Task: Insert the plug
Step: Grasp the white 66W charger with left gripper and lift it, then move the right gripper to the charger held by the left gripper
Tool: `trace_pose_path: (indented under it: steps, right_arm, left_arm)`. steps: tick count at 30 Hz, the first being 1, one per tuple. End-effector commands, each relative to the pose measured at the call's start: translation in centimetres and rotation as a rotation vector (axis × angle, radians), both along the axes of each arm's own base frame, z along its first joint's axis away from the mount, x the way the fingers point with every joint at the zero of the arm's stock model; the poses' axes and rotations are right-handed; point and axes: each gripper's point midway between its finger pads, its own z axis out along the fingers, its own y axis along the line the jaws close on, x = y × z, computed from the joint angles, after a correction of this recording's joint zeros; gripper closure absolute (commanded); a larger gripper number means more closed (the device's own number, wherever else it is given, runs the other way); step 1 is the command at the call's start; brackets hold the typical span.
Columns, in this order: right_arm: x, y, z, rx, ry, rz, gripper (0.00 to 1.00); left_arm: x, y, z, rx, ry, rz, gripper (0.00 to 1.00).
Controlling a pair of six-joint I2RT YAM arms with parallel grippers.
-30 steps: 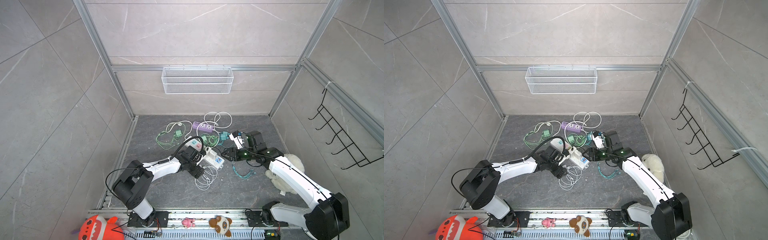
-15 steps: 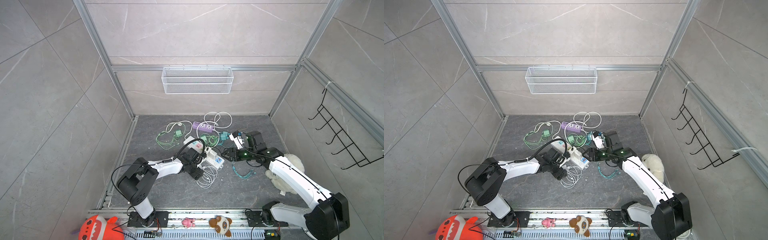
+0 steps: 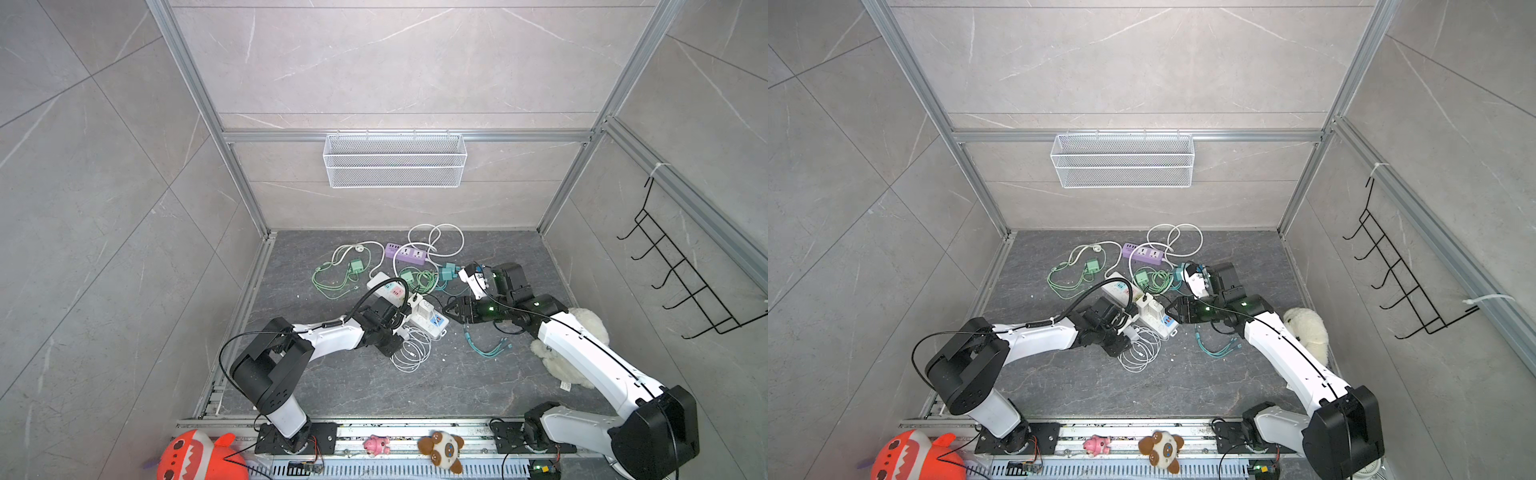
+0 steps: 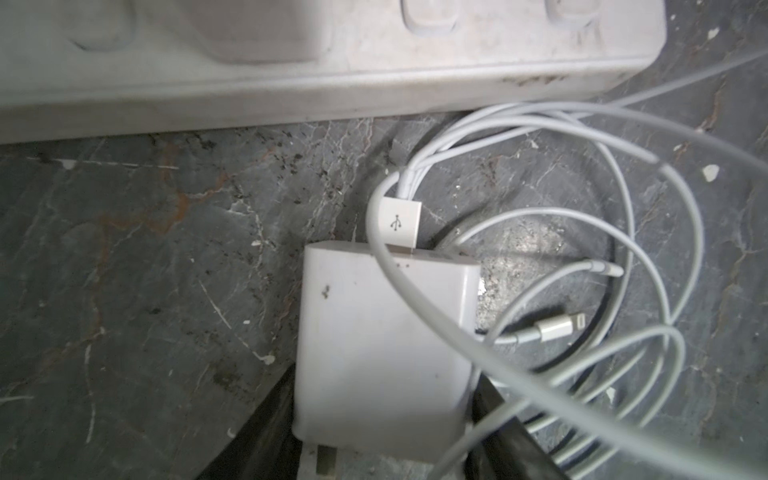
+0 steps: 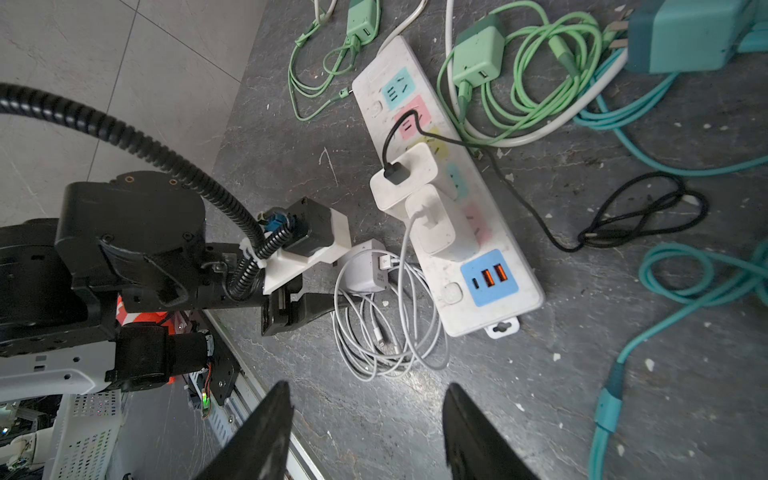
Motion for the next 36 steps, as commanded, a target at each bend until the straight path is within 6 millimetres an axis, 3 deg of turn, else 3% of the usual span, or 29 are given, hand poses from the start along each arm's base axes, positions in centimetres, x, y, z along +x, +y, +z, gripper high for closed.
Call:
trace_pose_path:
  steps: [1, 6, 11, 14, 20, 29, 36]
  right_arm:
    - [0.0, 0.3, 1.7, 0.021, -0.035, 0.024, 0.4]
    - [-0.2, 0.4, 2.3, 0.04, -0.027, 0.017, 0.4]
    - [-0.7, 0.9, 3.9, 0.101, -0.039, 0.023, 0.41]
    - [-1.2, 2.4, 5.7, 0.214, -0.035, 0.093, 0.43]
    - [-1.5, 5.9, 8.4, 0.423, 0.011, 0.24, 0.52]
    - [-0.2, 9.7, 7.2, 0.402, 0.083, 0.311, 0.56]
    - [1.8, 10.2, 3.2, 0.278, 0.165, 0.231, 0.57]
  left_arm:
    - [1.4, -0.6, 1.4, -0.037, -0.076, 0.013, 0.58]
    - [2.9, -0.6, 3.9, -0.113, -0.22, 0.06, 0.59]
    - [3.7, -0.6, 8.7, -0.282, -0.428, 0.091, 0.59]
    - [3.6, -0.7, 10.7, -0.324, -0.487, 0.078, 0.6]
    - [3.6, -0.7, 12.3, -0.334, -0.531, 0.061, 0.6]
    - [3.1, -0.8, 14.0, -0.372, -0.575, 0.045, 0.6]
    - [2.8, -0.5, 14.2, -0.374, -0.587, 0.047, 0.6]
